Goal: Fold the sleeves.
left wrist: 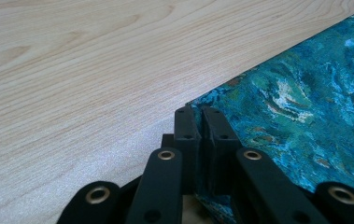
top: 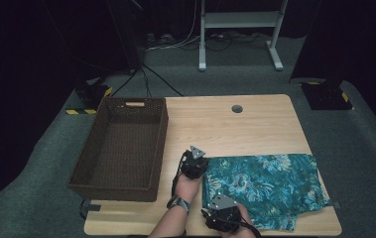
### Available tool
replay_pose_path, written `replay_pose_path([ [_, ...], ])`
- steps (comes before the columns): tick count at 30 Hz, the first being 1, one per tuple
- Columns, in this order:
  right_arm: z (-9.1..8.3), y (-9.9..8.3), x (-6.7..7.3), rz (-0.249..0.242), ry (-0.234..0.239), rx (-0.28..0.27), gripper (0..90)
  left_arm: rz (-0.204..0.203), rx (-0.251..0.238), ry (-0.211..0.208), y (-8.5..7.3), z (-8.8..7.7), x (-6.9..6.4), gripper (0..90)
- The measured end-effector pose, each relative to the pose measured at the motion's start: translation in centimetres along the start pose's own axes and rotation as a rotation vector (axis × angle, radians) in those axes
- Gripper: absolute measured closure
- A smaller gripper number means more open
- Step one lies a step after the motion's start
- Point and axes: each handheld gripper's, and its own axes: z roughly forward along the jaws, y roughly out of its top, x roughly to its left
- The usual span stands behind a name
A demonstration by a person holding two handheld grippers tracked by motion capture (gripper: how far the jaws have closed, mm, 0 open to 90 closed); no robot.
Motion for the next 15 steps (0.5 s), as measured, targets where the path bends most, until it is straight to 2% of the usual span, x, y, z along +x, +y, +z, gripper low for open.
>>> replay_pose_path([
  [6, 0.57, 0.48, 0.42, -0.004, -0.020, -0.010, 42.4, -0.004, 0.002, -0.008, 0.02, 0.00, 0.12, 84.7],
  [8, 0.65, 0.47, 0.32, 0.011, -0.021, -0.016, 45.9, -0.005, 0.002, -0.009, 0.02, 0.01, 0.14, 84.8],
  [15, 0.47, 0.16, -0.12, 0.009, -0.049, -0.031, 60.4, 0.000, 0.000, -0.004, 0.02, 0.02, 0.06, 84.8],
])
